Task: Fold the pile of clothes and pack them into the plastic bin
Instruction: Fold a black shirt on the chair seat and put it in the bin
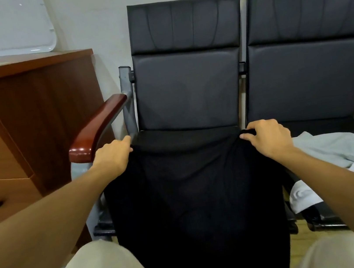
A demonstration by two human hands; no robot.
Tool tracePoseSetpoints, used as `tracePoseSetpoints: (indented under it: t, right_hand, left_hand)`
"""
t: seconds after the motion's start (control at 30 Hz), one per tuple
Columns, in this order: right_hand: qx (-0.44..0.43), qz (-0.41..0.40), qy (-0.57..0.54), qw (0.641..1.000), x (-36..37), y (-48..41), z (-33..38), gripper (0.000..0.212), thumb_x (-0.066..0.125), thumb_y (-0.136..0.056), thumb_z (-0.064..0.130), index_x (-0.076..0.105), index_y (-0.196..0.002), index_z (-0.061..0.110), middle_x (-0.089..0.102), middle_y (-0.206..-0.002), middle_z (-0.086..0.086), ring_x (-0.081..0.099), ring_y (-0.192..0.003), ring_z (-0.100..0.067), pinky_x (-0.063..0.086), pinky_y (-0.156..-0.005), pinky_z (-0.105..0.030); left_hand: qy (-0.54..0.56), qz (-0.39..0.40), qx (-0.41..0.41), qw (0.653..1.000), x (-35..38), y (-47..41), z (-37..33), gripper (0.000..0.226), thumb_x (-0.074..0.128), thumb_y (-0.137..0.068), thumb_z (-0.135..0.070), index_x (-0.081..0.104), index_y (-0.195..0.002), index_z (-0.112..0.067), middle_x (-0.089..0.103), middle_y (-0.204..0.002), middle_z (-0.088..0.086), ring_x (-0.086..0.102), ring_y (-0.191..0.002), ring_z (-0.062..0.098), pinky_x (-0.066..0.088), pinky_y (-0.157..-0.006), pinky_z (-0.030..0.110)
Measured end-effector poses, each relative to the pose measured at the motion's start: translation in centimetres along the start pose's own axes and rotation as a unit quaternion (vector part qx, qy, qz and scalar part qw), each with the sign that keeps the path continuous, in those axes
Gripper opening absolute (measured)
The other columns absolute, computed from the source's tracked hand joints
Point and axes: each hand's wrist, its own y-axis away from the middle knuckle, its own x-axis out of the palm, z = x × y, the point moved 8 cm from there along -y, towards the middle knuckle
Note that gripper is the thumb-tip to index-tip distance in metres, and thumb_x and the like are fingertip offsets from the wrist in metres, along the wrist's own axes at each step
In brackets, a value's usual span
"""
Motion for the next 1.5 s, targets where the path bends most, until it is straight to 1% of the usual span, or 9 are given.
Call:
tracePoseSetpoints:
  t: [0.37, 0.53, 0.73, 0.83, 0.97, 1.17, 1.27, 1.4, 1.5]
  right_hand:
    - [-0.002, -0.029, 0.021, 0.999, 7.5, -11.4, -1.7, 0.033, 0.059, -0.092, 0.044, 0.068, -0.110, 0.017, 0.068, -0.093, -0.007, 0.065, -0.084, -0.030, 0.040, -0.061, -0.031]
    - [-0.018, -0.046, 0.045, 0.998, 11.8, -16.9, -2.8, 0.035, 0.059, -0.091, 0.044, 0.069, -0.111, 0.017, 0.067, -0.101, -0.007, 0.065, -0.088, -0.031, 0.042, -0.060, -0.032]
    - [-0.028, -0.050, 0.075, 0.996, 16.0, -20.7, -3.4, 0.026, 0.060, -0.094, 0.028, 0.066, -0.114, 0.013, 0.062, -0.106, -0.011, 0.055, -0.103, -0.031, 0.038, -0.084, -0.042]
    - [-0.003, 0.038, 0.061, 0.997, 18.8, -19.4, -4.0, 0.033, 0.059, -0.092, 0.019, 0.059, -0.125, 0.020, 0.056, -0.125, -0.007, 0.047, -0.121, -0.027, 0.032, -0.099, -0.044]
    - [-0.025, 0.097, 0.050, 0.994, 19.2, -15.7, -3.8, 0.038, 0.057, -0.092, 0.019, 0.055, -0.130, 0.022, 0.050, -0.135, -0.004, 0.042, -0.128, -0.024, 0.029, -0.106, -0.043]
    - [-0.123, 0.203, -0.002, 0.971, 17.8, -8.7, -1.1, 0.029, 0.061, -0.092, 0.020, 0.061, -0.120, 0.021, 0.052, -0.123, -0.002, 0.048, -0.120, -0.020, 0.039, -0.105, -0.034]
    - [-0.164, 0.252, -0.041, 0.953, 16.7, -4.4, 0.5, 0.008, 0.063, -0.090, 0.020, 0.063, -0.095, 0.026, 0.054, -0.099, 0.007, 0.055, -0.091, -0.007, 0.048, -0.091, -0.029]
    - [-0.182, 0.381, -0.087, 0.903, 15.5, 2.3, 2.4, 0.016, 0.067, -0.089, 0.035, 0.062, -0.078, 0.025, 0.062, -0.075, 0.008, 0.060, -0.064, -0.002, 0.052, -0.072, -0.025]
    - [-0.194, 0.443, -0.086, 0.871, 15.0, 6.3, 2.5, 0.025, 0.068, -0.084, 0.049, 0.061, -0.080, 0.025, 0.061, -0.071, 0.010, 0.058, -0.064, 0.000, 0.049, -0.068, -0.021]
  left_hand:
    - [-0.088, -0.054, 0.052, 0.993, 4.3, -13.1, -2.8, 0.024, 0.044, -0.100, -0.018, 0.040, -0.124, -0.017, 0.050, -0.112, 0.005, 0.064, -0.074, 0.028, 0.044, -0.054, 0.036]
    - [-0.064, -0.098, 0.053, 0.992, 7.4, -18.6, -3.3, 0.032, 0.056, -0.091, -0.005, 0.043, -0.119, -0.011, 0.040, -0.115, 0.010, 0.036, -0.059, 0.017, 0.033, -0.048, 0.034]
    - [0.079, -0.149, -0.007, 0.986, 10.9, -22.4, -3.3, 0.036, 0.061, -0.088, -0.003, 0.054, -0.123, -0.007, 0.039, -0.125, 0.015, 0.050, -0.090, 0.031, 0.043, -0.079, 0.043]
    - [0.145, -0.069, -0.062, 0.985, 14.9, -20.6, -4.0, 0.044, 0.055, -0.091, -0.016, 0.045, -0.134, -0.014, 0.019, -0.148, 0.013, 0.031, -0.134, 0.037, 0.020, -0.113, 0.046]
    - [0.188, 0.002, -0.021, 0.982, 16.8, -16.9, -5.5, 0.049, 0.052, -0.094, -0.022, 0.040, -0.141, -0.016, 0.012, -0.154, 0.009, 0.019, -0.142, 0.032, 0.010, -0.119, 0.039]
    - [0.240, 0.134, 0.099, 0.956, 15.4, -9.1, -7.7, 0.037, 0.057, -0.094, -0.028, 0.048, -0.129, -0.023, 0.028, -0.130, -0.006, 0.037, -0.122, 0.016, 0.037, -0.106, 0.032]
    - [0.231, 0.185, 0.145, 0.944, 14.0, -4.9, -8.6, 0.026, 0.058, -0.093, -0.031, 0.048, -0.117, -0.025, 0.034, -0.117, -0.007, 0.042, -0.108, 0.009, 0.042, -0.094, 0.026]
    - [0.278, 0.220, 0.168, 0.920, 12.3, 0.9, -9.4, 0.019, 0.061, -0.092, -0.037, 0.050, -0.094, -0.023, 0.050, -0.087, -0.008, 0.047, -0.069, 0.005, 0.041, -0.063, 0.019]
    - [0.257, 0.297, 0.189, 0.900, 12.7, 4.6, -9.7, 0.031, 0.054, -0.087, -0.056, 0.051, -0.090, -0.025, 0.047, -0.088, -0.010, 0.045, -0.071, 0.004, 0.038, -0.066, 0.018]
